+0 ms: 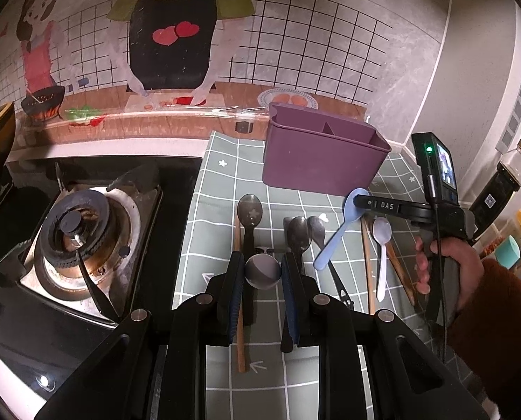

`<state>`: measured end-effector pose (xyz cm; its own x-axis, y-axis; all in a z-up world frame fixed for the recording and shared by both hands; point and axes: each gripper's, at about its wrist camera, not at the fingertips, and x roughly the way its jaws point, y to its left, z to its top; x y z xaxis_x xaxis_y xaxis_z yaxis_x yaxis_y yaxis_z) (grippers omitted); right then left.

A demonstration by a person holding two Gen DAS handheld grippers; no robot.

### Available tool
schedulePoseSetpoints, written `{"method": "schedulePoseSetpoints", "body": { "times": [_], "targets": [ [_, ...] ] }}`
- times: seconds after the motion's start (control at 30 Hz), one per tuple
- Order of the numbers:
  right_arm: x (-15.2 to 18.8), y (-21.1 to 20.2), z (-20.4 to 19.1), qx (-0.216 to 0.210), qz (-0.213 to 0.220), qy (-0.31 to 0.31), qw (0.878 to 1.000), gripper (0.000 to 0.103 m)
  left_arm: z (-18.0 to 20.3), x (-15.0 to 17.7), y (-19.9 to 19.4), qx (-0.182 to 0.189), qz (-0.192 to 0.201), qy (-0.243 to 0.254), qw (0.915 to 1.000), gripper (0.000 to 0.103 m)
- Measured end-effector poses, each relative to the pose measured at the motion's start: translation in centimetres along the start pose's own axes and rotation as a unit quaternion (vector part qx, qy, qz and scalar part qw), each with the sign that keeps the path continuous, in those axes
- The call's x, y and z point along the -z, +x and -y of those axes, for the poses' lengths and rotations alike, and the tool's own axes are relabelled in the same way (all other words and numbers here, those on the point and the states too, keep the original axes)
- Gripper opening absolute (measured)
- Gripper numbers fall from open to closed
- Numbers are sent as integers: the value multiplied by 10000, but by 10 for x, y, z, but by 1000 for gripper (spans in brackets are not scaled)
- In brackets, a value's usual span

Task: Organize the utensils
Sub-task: 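Close right tool on the blue spoon handle while left tool grasps the small spoon, then lift both spoons and drop them into the purple holder, opening both tools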

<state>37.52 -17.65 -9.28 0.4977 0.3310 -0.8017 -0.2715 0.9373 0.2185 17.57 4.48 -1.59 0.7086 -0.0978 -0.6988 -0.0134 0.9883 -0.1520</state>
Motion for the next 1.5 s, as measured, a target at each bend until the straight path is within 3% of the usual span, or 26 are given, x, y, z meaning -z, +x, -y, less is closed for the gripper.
{"method": "schedulePoseSetpoints", "body": {
  "times": [0.37, 1.07, 1.27, 1.5],
  "targets": [
    [7, -29, 5, -39, 145, -129, 9998, 8, 2, -1, -7, 96, 126, 3, 9999, 23],
    [31, -126, -26, 381, 792, -667, 9939, 5, 21, -17, -24, 473, 179, 401, 9979, 22],
    [27, -165, -34, 598, 1204, -762, 9880, 5, 32, -45, -44, 749, 418, 556, 9948, 22],
    [-8, -229, -48, 749, 1832, -920, 9759, 5, 51, -115, -80, 1071, 1004, 775, 9861, 22]
  ]
}}
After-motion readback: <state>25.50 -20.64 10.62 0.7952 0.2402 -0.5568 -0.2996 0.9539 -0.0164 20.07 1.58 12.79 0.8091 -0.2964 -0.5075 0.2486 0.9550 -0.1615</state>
